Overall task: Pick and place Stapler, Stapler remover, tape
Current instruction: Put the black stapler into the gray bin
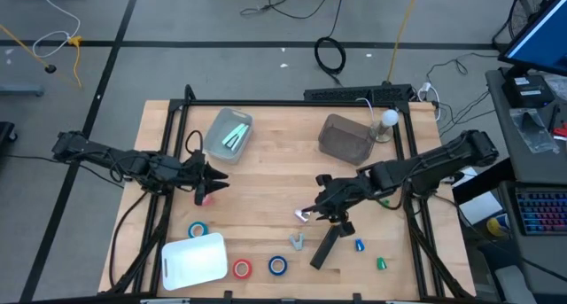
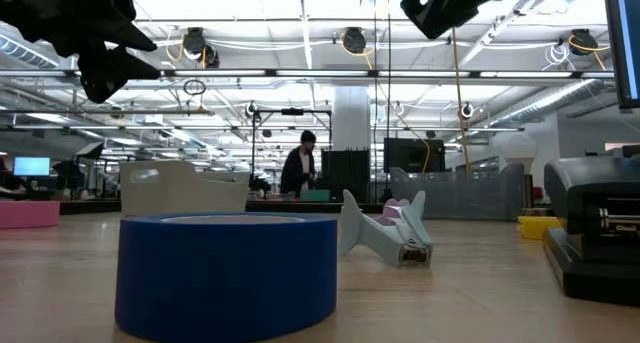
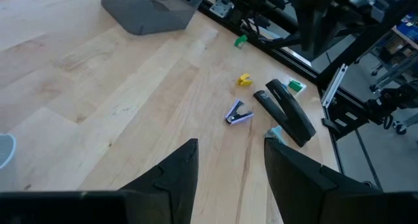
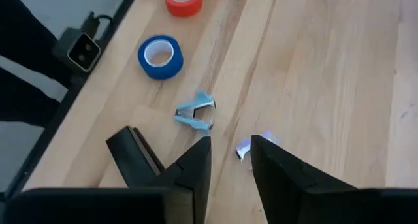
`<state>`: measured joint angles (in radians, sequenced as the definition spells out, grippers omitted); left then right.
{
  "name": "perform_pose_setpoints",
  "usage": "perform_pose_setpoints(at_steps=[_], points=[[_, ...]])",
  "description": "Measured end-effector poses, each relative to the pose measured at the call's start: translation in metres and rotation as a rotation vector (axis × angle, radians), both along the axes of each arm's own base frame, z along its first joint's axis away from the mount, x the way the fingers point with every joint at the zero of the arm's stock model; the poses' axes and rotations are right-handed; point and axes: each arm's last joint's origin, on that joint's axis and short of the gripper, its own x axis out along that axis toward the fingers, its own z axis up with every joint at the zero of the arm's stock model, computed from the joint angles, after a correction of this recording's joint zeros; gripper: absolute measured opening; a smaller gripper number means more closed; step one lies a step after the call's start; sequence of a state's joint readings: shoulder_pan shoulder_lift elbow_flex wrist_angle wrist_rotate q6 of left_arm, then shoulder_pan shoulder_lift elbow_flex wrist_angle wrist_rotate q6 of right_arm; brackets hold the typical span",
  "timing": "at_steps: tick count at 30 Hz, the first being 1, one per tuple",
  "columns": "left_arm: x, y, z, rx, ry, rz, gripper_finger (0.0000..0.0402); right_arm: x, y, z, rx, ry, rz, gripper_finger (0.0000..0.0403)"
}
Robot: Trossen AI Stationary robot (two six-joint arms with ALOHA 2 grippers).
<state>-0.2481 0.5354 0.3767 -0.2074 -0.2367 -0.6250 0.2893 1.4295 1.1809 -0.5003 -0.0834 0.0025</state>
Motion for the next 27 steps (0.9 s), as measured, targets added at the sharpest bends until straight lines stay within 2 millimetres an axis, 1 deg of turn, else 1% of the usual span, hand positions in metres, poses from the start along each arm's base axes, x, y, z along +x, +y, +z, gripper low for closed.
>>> perform_pose_setpoints(at_steps=[4, 8, 14, 17, 24, 27], points=[[0.000, 0.000, 0.000, 0.002, 0.001, -0.001, 0.0175, 0.002, 0.001, -0.003, -0.005, 0.007, 0.003, 0.0107], [0.000, 0.000, -0.001, 0.004, 0.007, 0.000, 0.0175, 0.001, 0.001, -0.004, -0.025, 0.014, 0.058, 0.0108], [0.000, 0.000, -0.001, 0.004, 0.009, 0.000, 0.0175, -0.008, 0.001, -0.011, -0.045, 0.121, 0.139, 0.0118], [-0.001, 0.000, -0.002, 0.006, 0.018, -0.001, 0.0175, -0.012, 0.002, -0.013, -0.074, 0.148, 0.176, 0.0130], [-0.001, 0.000, -0.003, 0.011, 0.037, 0.000, 0.0175, -0.016, 0.010, -0.014, -0.130, 0.125, 0.285, 0.0169], [-0.001, 0.000, -0.003, 0.010, 0.036, 0.000, 0.0175, -0.015, 0.013, -0.017, -0.149, 0.136, 0.320, 0.0185]])
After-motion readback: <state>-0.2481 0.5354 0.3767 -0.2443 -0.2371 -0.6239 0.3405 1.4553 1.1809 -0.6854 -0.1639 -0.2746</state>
